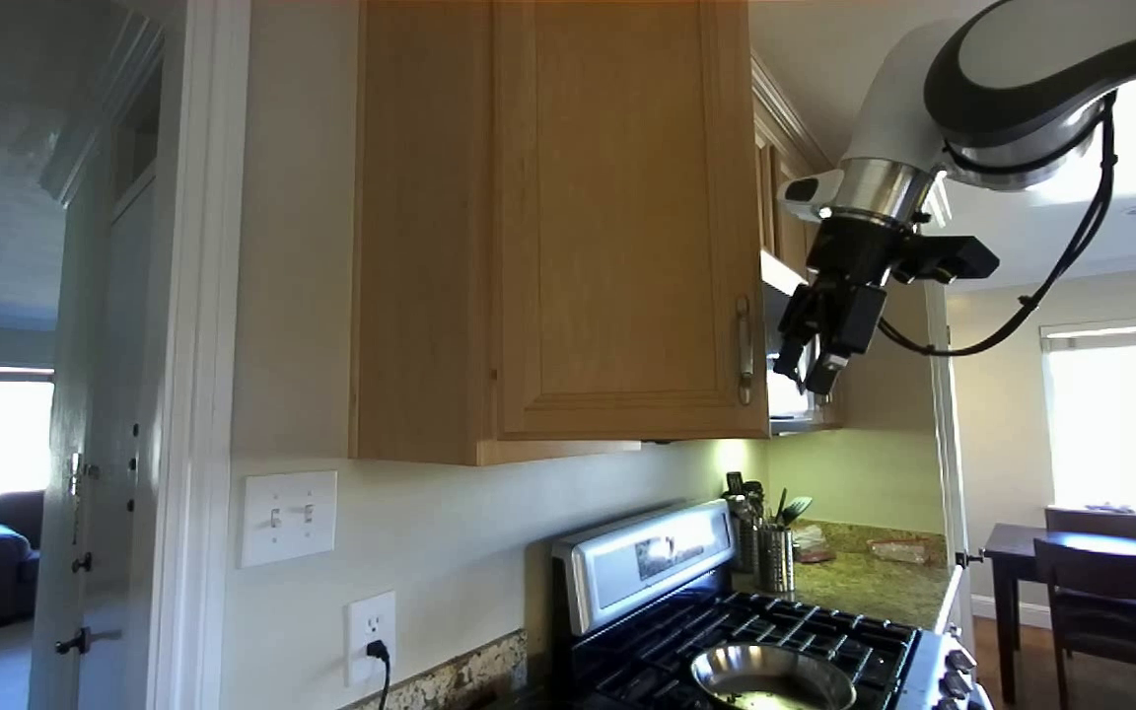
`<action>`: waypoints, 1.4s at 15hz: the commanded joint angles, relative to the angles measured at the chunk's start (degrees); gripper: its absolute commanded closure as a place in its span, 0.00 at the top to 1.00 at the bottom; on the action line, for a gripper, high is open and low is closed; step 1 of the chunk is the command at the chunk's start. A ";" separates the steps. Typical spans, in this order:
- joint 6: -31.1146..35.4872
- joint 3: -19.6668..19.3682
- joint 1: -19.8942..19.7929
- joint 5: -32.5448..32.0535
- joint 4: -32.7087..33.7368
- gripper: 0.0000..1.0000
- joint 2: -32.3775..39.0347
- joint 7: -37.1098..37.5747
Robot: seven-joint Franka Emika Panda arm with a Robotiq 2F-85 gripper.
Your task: Open the cabinet door
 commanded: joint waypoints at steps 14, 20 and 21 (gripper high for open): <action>15.33 -1.68 -7.76 -2.95 6.15 1.00 4.87 10.59; 23.42 -0.99 -9.35 -6.46 8.66 1.00 11.79 14.29; 23.81 -1.07 -9.53 -6.86 9.15 1.00 12.58 14.21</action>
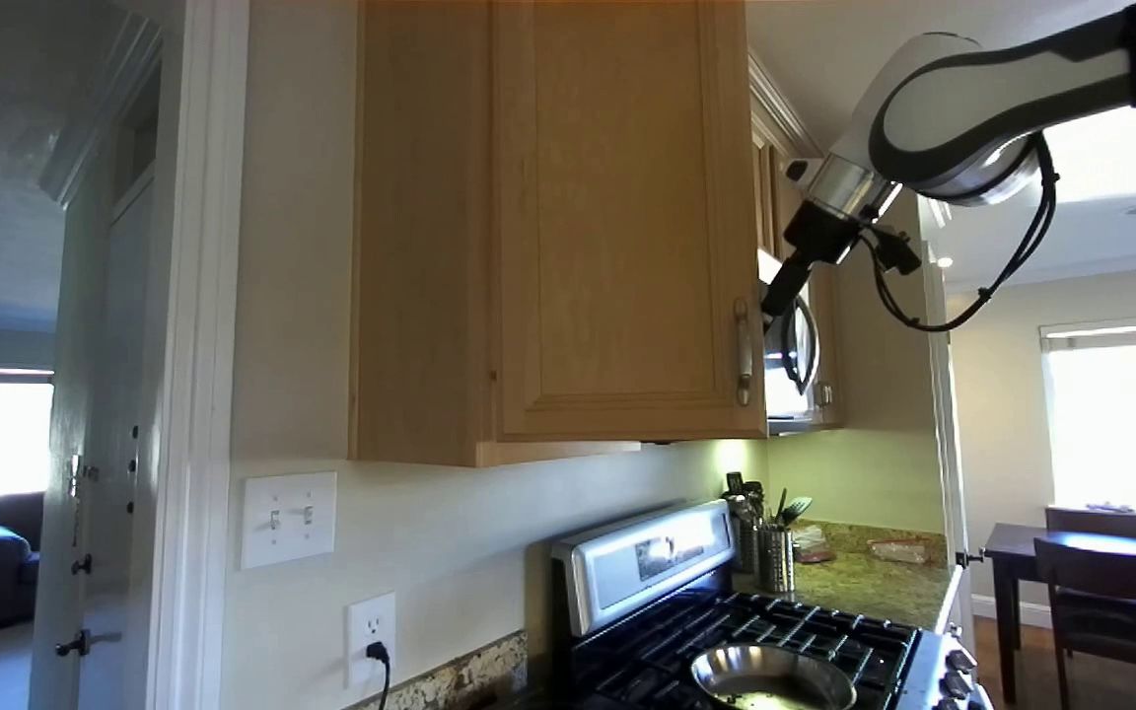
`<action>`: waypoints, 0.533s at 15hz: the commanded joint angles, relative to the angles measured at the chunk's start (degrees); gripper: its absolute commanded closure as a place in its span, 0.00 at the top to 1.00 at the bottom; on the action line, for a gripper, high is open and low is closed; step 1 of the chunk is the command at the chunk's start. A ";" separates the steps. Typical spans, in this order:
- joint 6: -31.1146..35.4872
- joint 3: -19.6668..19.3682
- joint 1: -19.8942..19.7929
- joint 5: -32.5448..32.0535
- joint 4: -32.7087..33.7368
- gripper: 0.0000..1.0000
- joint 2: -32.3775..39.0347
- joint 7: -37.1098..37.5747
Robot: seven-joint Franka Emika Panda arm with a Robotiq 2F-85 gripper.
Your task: Open the cabinet door
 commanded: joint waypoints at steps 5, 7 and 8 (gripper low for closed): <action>2.39 -0.08 1.24 0.67 3.52 1.00 7.00 1.33; 2.24 -1.35 3.41 3.89 2.93 1.00 7.28 -1.36; 1.54 -2.13 4.26 5.64 2.91 1.00 7.03 -3.40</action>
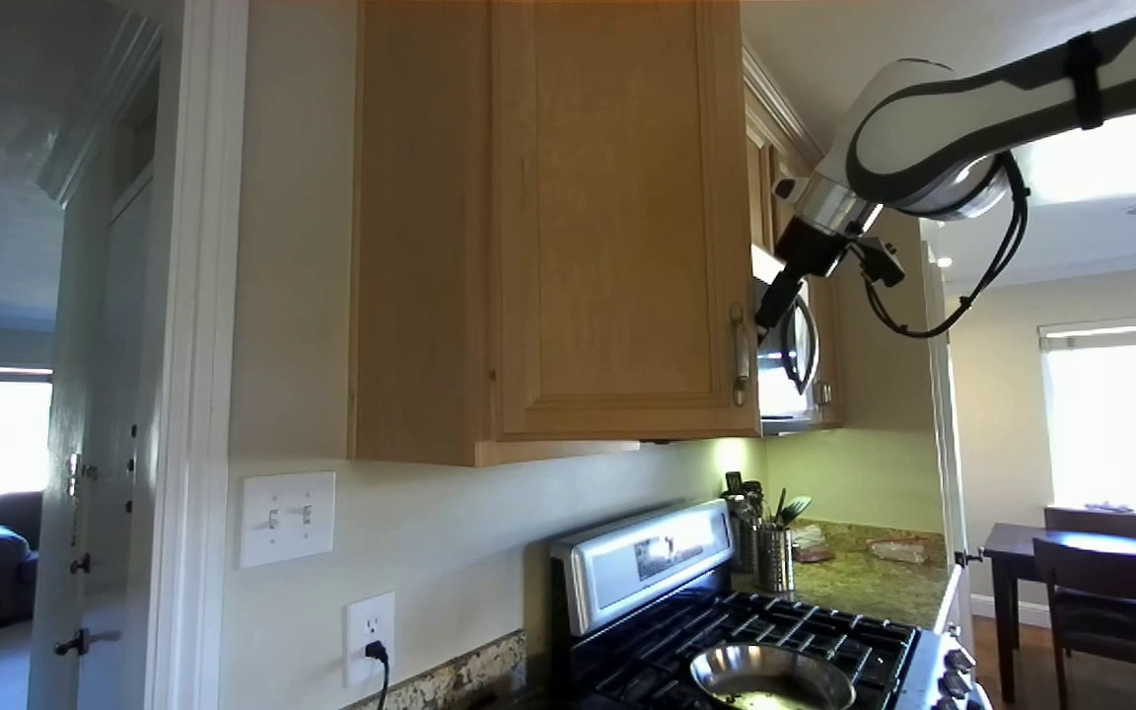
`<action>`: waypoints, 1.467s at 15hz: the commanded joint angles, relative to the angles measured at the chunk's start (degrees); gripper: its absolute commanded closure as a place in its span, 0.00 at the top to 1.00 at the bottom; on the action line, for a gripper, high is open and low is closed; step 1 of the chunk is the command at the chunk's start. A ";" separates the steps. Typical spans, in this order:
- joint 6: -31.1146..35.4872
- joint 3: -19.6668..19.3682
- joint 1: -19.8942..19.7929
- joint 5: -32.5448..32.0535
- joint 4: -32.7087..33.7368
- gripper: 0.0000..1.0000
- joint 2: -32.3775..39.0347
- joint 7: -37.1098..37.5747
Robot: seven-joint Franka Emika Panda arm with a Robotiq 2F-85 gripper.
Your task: Open the cabinet door
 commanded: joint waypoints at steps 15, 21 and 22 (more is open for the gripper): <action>-13.11 -0.89 10.77 24.51 3.04 1.00 3.62 -19.72; -7.54 3.67 6.24 20.10 1.20 1.00 5.72 -10.25; -7.22 4.59 4.81 17.91 0.98 1.00 6.29 -6.55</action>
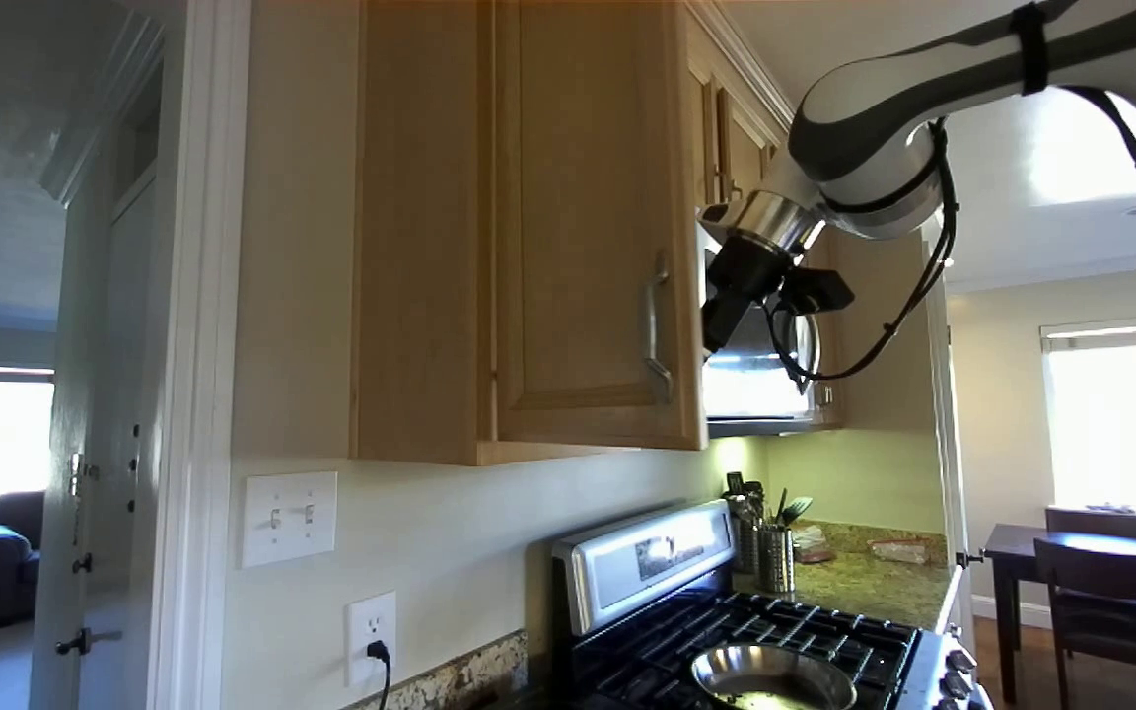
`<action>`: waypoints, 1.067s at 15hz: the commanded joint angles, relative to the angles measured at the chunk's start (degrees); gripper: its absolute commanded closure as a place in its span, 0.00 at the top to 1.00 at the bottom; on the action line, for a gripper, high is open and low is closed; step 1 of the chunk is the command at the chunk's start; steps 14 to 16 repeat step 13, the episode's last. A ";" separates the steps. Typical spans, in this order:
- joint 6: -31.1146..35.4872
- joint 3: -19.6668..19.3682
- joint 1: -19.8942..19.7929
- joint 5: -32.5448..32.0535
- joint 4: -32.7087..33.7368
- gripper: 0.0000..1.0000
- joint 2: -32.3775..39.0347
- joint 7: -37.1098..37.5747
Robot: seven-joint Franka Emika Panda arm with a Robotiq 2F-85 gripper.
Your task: Open the cabinet door
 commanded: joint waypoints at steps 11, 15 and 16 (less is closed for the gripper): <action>-3.69 3.89 -6.77 -15.71 -0.04 1.00 5.00 30.03; -4.14 3.97 -6.86 -15.68 -0.04 1.00 5.17 31.44; -4.14 3.97 -6.86 -15.68 -0.04 1.00 5.17 31.44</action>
